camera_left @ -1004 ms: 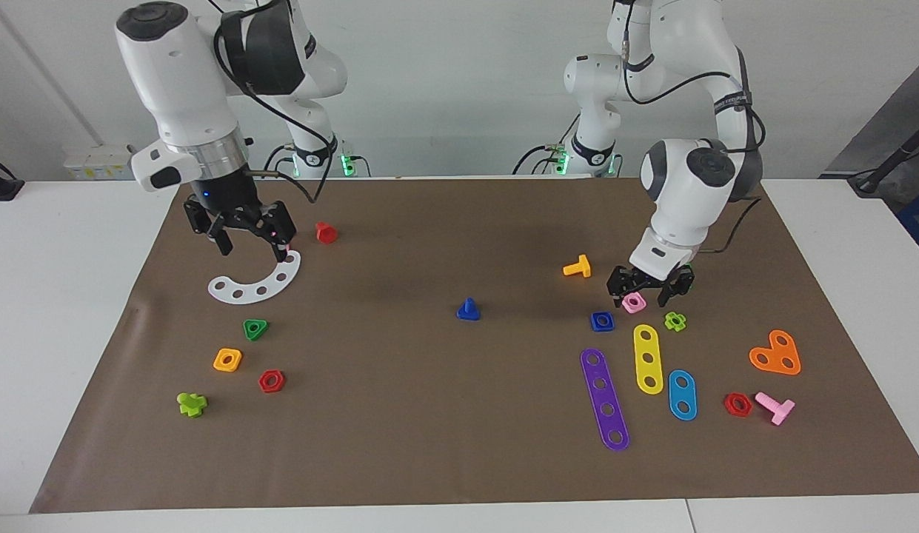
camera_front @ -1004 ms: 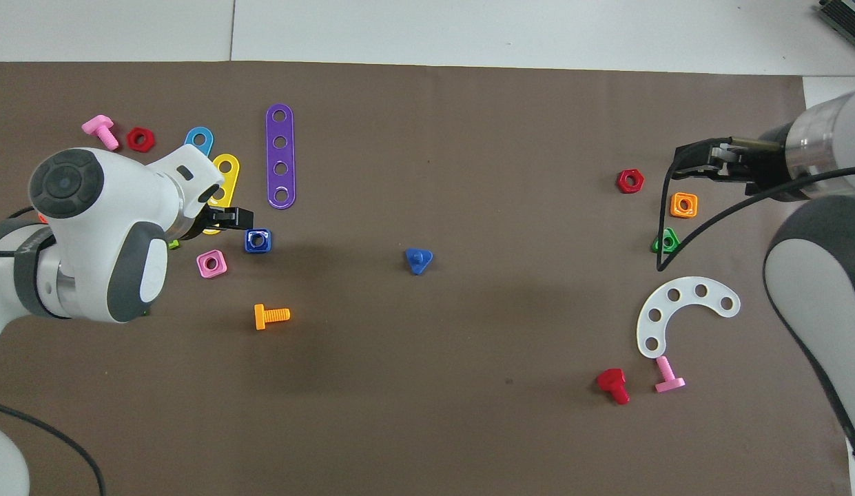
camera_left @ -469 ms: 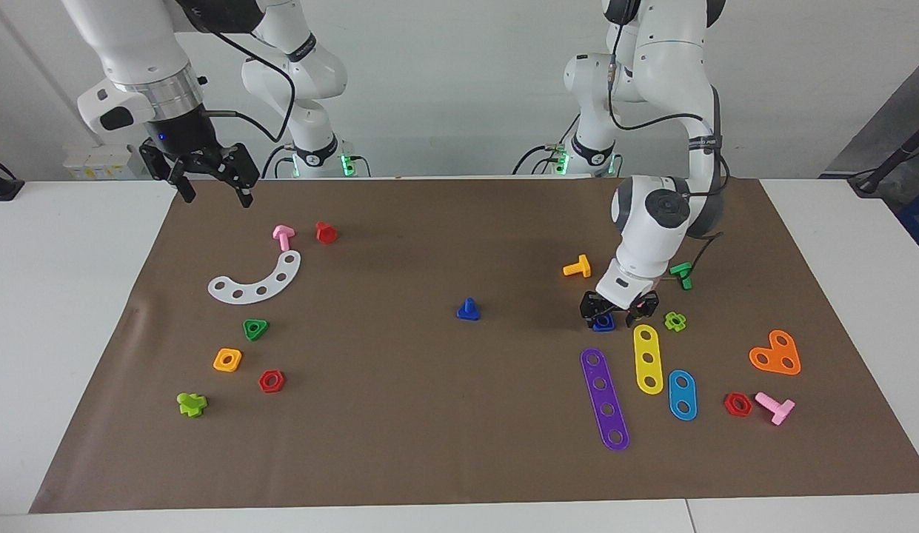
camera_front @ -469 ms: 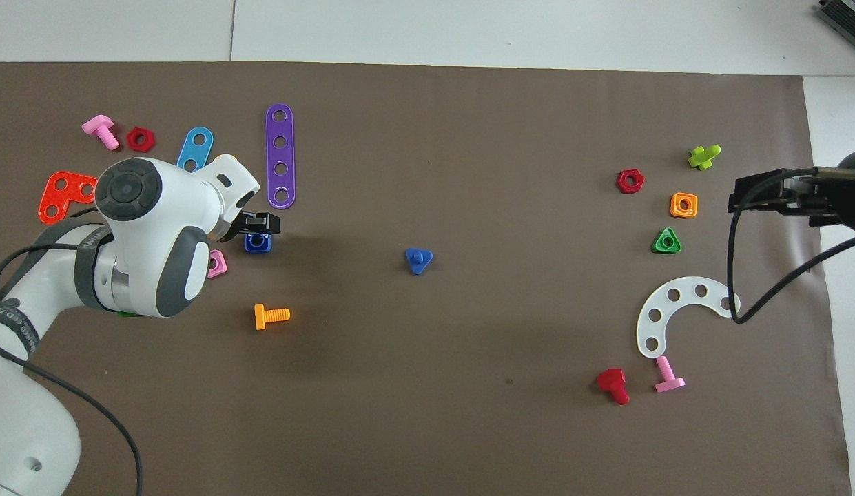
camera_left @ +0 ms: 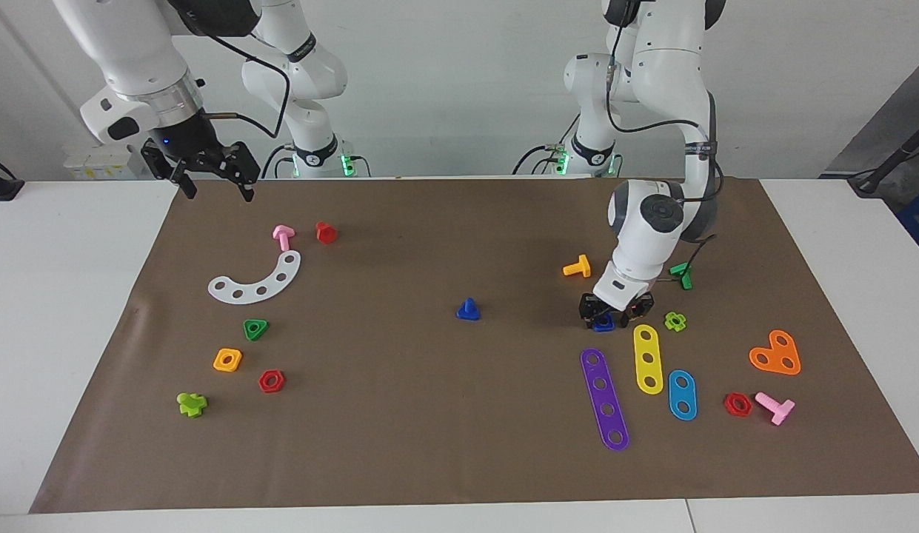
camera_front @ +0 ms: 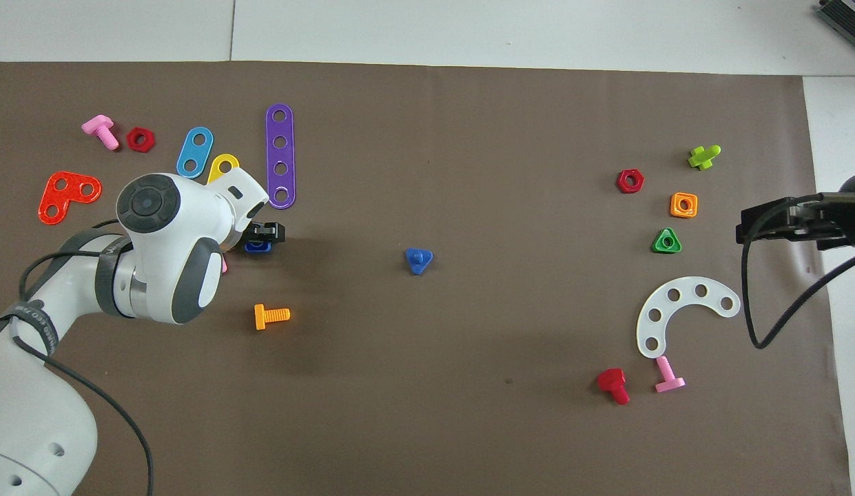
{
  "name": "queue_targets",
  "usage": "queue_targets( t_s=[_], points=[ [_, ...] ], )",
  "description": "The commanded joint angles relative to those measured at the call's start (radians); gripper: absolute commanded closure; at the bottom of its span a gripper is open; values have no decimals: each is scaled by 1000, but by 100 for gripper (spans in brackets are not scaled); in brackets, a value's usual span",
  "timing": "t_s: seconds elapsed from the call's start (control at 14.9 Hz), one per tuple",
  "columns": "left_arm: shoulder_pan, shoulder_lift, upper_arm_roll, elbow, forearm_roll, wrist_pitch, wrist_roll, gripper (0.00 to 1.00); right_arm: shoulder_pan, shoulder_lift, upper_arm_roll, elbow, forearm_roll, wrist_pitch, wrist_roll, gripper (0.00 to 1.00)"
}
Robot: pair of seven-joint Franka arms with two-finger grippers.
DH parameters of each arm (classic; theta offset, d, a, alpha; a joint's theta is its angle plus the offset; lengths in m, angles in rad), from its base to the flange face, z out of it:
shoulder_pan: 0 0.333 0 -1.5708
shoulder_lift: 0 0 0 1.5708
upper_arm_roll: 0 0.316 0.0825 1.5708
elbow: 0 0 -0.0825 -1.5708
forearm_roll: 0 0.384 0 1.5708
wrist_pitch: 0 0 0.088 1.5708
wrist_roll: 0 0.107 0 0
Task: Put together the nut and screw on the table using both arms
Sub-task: 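Grasp the dark blue square nut with the left gripper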
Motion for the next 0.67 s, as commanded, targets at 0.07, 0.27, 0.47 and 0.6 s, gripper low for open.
queue_targets(
  t_s=[0.07,0.27,0.47,0.6],
  points=[
    [-14,-20,13,-22,-7,12,-18,100,-15,-3,9,3,8,-7,-30,0],
    [-15,-17,15,10,-7,-18,-19,100,-15,-7,9,-5,8,-9,-29,0],
    [-34,-11,16,74,-7,-77,-29,100,-15,-9,9,-8,8,-9,-29,0],
    [-72,-8,16,101,-2,-85,-87,100,-15,-12,9,-14,8,-7,-24,0]
  ],
)
